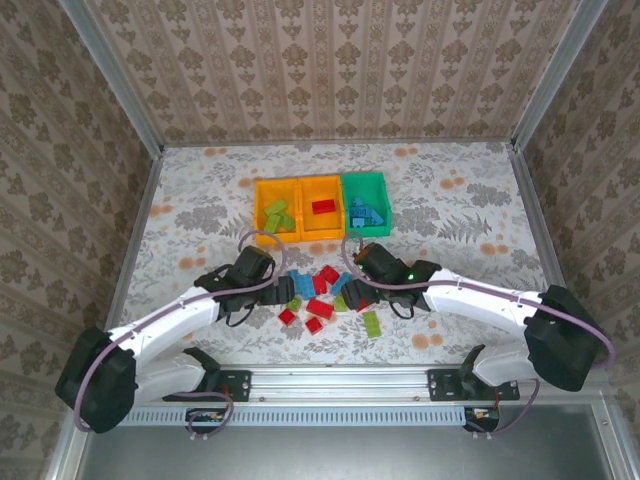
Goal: Sort the legos into containers by color
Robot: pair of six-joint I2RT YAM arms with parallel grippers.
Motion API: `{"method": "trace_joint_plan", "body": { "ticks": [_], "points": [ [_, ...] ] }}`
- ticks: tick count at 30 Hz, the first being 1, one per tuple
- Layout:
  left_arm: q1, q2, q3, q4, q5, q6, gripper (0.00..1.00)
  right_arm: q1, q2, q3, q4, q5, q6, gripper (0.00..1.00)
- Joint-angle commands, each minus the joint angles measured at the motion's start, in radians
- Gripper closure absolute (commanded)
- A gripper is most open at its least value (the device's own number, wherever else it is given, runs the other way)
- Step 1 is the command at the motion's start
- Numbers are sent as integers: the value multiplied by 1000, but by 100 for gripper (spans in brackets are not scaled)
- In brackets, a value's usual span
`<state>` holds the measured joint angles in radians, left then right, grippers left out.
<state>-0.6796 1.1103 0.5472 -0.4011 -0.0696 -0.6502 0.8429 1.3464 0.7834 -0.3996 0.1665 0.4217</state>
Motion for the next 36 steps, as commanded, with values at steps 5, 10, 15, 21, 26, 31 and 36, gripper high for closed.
{"method": "trace_joint_plan", "body": {
  "ticks": [5,10,15,21,26,31,36],
  "points": [
    [-29,-32,-15,8,-12,26,0,65,23,-28,-21,82,-22,3],
    [-38,-55,-28,12,-23,19,0,71,99,-25,-15,72,-18,7],
    [-38,-73,-32,6,-30,20,0,73,157,-5,-24,89,-15,12],
    [-39,-77,-35,14,-27,18,0,73,190,2,-9,101,-13,19],
    [-39,-79,-34,9,-27,22,0,74,229,25,-12,119,-7,30],
    [-41,-96,-39,4,-27,26,0,74,212,21,-9,126,5,42],
    [-41,-110,-43,-3,-29,31,0,72,87,14,-9,131,10,45]
  ]
}}
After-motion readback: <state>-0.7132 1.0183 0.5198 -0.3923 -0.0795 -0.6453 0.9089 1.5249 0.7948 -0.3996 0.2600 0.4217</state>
